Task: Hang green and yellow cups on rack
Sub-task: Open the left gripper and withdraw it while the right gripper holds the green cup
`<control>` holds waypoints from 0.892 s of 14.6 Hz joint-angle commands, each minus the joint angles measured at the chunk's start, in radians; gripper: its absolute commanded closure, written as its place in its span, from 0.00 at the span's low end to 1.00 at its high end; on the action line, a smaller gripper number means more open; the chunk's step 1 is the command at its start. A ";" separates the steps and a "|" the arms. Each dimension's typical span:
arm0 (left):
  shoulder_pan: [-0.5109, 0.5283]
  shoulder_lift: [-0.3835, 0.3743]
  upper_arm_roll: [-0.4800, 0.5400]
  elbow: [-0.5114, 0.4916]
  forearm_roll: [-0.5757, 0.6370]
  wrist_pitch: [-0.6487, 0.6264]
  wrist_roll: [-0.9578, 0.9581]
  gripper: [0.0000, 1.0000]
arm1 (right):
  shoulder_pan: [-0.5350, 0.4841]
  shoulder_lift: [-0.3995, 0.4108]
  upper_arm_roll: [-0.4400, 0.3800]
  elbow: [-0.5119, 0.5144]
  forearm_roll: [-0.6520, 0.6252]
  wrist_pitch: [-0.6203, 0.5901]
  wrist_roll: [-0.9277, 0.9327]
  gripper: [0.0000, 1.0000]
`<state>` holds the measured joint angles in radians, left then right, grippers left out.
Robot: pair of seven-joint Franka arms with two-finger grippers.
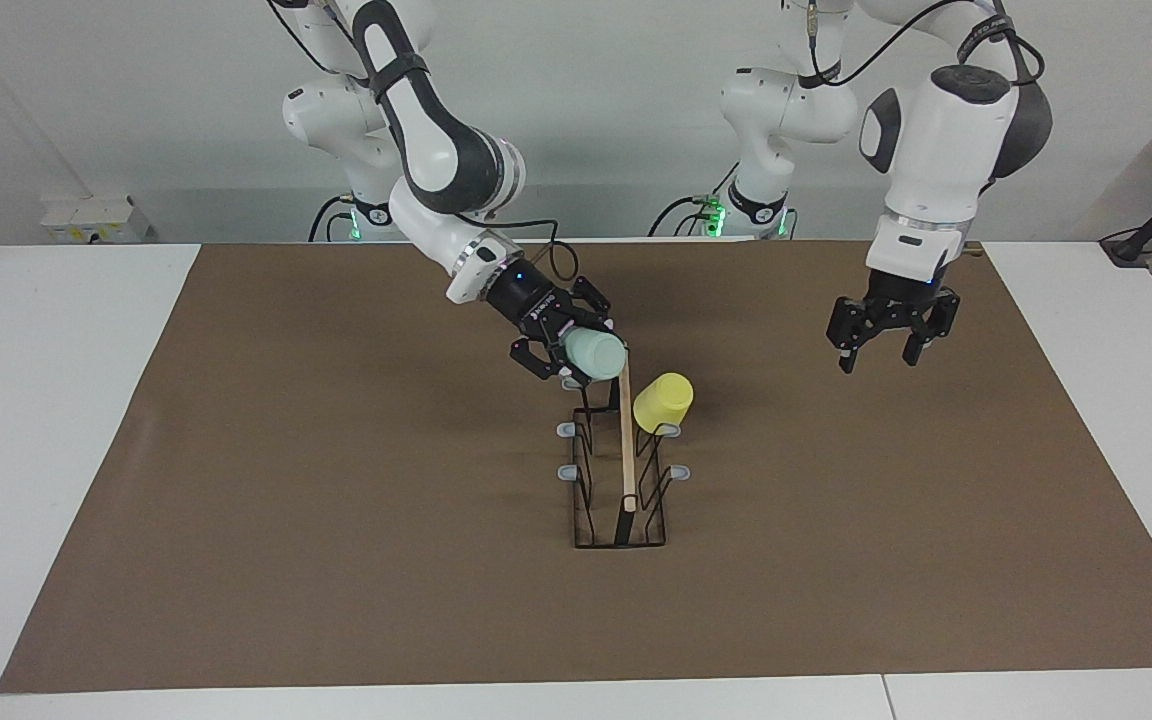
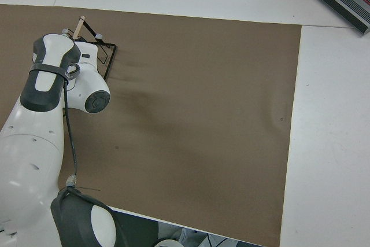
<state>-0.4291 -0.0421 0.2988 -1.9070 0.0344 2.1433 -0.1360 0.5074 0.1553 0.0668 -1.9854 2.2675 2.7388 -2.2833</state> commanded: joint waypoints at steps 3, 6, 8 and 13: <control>0.102 0.070 -0.006 0.196 -0.106 -0.238 0.226 0.08 | -0.021 0.024 0.005 -0.003 0.130 -0.050 -0.074 1.00; 0.144 0.080 -0.004 0.240 -0.120 -0.305 0.292 0.08 | -0.021 0.010 0.005 -0.042 0.145 -0.048 -0.113 1.00; 0.170 0.077 -0.003 0.241 -0.120 -0.333 0.329 0.08 | -0.004 -0.002 0.005 -0.079 0.175 -0.053 -0.139 1.00; 0.239 0.071 -0.003 0.236 -0.113 -0.367 0.400 0.09 | -0.001 -0.017 0.005 -0.133 0.244 -0.079 -0.193 1.00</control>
<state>-0.2117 0.0154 0.3018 -1.7001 -0.0654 1.8173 0.2364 0.5072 0.1796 0.0699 -2.0556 2.4774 2.6858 -2.4442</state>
